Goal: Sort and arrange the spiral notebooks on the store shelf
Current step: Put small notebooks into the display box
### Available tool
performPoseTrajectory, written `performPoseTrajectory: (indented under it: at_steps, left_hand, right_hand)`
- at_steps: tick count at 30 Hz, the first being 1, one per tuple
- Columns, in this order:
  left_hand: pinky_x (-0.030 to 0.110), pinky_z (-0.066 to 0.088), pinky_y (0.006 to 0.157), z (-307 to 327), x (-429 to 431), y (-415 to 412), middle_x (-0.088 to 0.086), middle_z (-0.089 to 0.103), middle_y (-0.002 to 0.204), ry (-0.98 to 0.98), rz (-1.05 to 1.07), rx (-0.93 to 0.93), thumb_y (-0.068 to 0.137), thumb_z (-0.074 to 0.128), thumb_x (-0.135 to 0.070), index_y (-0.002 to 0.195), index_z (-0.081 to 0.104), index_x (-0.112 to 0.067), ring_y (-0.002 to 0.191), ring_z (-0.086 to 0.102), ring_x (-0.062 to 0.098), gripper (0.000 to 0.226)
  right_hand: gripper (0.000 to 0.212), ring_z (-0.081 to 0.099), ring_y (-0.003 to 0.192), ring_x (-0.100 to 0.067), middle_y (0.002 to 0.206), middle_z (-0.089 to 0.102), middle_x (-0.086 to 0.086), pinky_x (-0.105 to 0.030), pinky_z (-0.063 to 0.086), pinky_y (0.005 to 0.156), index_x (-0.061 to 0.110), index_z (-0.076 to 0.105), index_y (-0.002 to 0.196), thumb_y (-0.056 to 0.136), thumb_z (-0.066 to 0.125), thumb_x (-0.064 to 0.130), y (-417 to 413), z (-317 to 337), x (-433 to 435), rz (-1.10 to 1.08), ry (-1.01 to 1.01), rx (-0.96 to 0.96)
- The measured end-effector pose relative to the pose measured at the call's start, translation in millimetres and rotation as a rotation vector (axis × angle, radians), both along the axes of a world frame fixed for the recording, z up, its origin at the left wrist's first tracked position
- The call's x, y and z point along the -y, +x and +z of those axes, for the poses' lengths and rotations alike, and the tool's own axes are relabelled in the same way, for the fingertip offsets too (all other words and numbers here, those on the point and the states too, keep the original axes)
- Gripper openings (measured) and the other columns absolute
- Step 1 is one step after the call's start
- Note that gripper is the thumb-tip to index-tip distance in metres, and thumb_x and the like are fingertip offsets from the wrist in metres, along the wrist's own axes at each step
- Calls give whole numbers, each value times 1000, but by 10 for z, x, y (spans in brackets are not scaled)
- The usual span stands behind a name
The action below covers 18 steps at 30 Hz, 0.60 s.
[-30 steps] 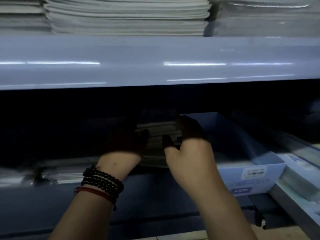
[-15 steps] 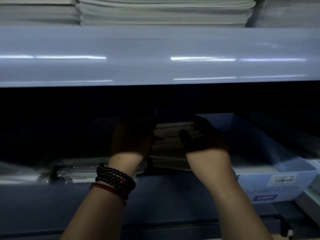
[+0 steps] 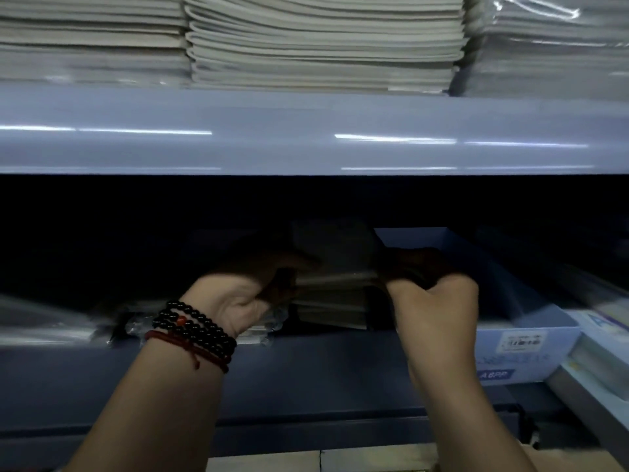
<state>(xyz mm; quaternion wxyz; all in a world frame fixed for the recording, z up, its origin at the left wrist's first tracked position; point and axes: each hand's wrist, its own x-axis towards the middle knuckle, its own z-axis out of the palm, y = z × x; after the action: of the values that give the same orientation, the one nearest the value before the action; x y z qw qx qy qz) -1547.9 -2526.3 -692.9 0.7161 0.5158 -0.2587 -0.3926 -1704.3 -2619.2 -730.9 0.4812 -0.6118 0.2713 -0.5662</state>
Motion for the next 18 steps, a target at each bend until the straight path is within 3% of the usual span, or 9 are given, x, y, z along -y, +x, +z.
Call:
performPoseTrajectory:
  at_steps: [3, 5, 6, 9, 12, 14, 16, 18]
  left_hand:
    - [32, 59, 70, -26, -97, 14, 12, 75, 88, 32, 4, 75, 79, 66, 13, 71, 74, -6, 80, 70, 25, 22]
    - [42, 59, 86, -24, -120, 19, 11, 78, 98, 40, 46, 97, 73, 76, -3, 89, 77, -13, 94, 73, 30, 19]
    - [48, 59, 89, -36, -126, 37, 11, 76, 106, 73, 81, 134, 69, 81, -15, 101, 75, -15, 103, 71, 33, 32]
    - [45, 61, 77, -36, -135, 42, 7, 74, 115, 120, 146, 222, 63, 90, -33, 118, 70, -18, 110, 68, 33, 61]
    - [52, 56, 95, -13, -143, -13, 4, 76, 110, 73, 165, 241, 76, 84, -25, 107, 74, -23, 109, 70, 28, 32]
    - [51, 55, 96, 9, -154, -57, 2, 77, 107, 20, 203, 287, 77, 81, -25, 99, 77, -27, 108, 70, 25, 22]
    - [56, 54, 96, 51, -163, -118, 11, 75, 108, -35, 239, 346, 73, 81, -30, 94, 77, -22, 107, 70, 31, 23]
    - [60, 54, 95, 69, -176, -192, 20, 72, 109, -88, 269, 366, 67, 79, -34, 93, 75, -15, 106, 68, 38, 32]
  right_hand:
    - [22, 69, 71, -9, 74, 73, 7, -28, 55, 67, 18, 74, 84, 78, 72, -3, -29, -26, 45, 25, 5, -83]
    - [29, 71, 80, -14, 83, 75, 2, -30, 58, 74, 19, 74, 93, 77, 72, -5, -29, -23, 37, 73, 9, -128]
    - [31, 72, 83, -15, 85, 76, 2, -30, 59, 77, 19, 74, 94, 77, 73, -6, -28, -7, 27, 82, 14, -142]
    - [31, 72, 85, -10, 86, 77, 7, -27, 57, 79, 20, 75, 94, 78, 72, -6, -47, 41, -2, 106, 23, -144]
    - [27, 71, 82, -7, 85, 76, 9, -25, 56, 74, 21, 74, 96, 80, 73, -2, -66, 73, -28, 105, 8, -161]
    - [19, 70, 74, -14, 79, 74, 3, -29, 56, 66, 21, 73, 91, 80, 74, 5, -66, 78, -43, 14, -77, -213]
    - [5, 64, 64, -25, 68, 69, -5, -34, 53, 56, 17, 71, 80, 82, 75, 15, -63, 101, -72, -68, -161, -257]
    - [14, 60, 59, -22, 64, 65, -4, -32, 49, 55, 18, 68, 73, 84, 75, 23, -79, 132, -91, -128, -207, -238]
